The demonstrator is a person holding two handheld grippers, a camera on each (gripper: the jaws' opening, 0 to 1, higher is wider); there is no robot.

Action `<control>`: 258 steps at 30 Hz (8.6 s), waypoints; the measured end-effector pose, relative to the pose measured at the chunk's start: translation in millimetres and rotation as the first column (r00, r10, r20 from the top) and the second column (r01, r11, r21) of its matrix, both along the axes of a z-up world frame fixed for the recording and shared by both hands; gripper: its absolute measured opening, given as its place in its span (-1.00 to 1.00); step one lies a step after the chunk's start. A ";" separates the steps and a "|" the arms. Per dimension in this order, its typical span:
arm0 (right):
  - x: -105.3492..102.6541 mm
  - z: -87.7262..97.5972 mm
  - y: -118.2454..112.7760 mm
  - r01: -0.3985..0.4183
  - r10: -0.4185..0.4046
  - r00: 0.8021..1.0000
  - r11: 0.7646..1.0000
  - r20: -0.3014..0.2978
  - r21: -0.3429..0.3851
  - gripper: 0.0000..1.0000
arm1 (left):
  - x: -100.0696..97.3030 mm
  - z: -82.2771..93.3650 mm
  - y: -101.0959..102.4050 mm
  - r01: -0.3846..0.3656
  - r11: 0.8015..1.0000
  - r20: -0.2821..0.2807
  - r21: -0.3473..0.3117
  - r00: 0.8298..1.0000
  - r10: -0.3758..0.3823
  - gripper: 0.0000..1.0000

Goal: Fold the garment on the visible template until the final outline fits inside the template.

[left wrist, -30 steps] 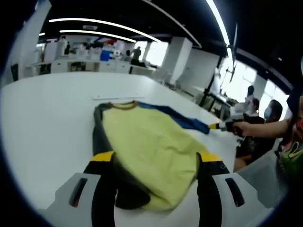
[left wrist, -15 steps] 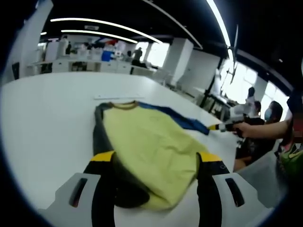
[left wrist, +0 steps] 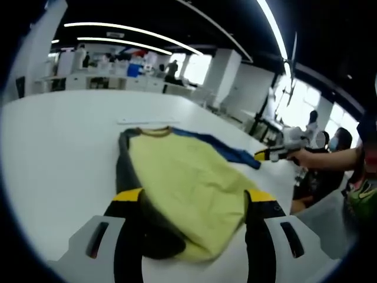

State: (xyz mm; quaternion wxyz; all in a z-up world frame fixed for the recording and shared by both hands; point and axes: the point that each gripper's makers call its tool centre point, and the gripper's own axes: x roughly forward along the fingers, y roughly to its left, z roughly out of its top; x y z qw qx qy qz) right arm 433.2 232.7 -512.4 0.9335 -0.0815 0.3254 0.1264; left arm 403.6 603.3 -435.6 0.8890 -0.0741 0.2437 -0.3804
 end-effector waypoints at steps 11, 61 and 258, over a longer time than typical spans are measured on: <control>10.9 -3.6 15.8 -0.100 0.098 0.995 0.994 -0.033 -0.054 -0.72 | 0.0 1.6 6.7 -0.007 1.000 0.002 0.001 1.000 0.007 0.32; 23.6 7.3 -11.0 -0.017 0.017 0.999 1.000 -0.042 -0.007 -1.00 | -3.2 -3.7 1.1 -0.018 1.000 -0.016 -0.015 1.000 0.018 0.30; -60.9 91.4 -23.9 -0.185 0.170 0.982 0.947 0.077 0.264 0.92 | -22.4 -68.2 16.9 -0.017 0.995 -0.143 0.093 0.989 0.030 -0.70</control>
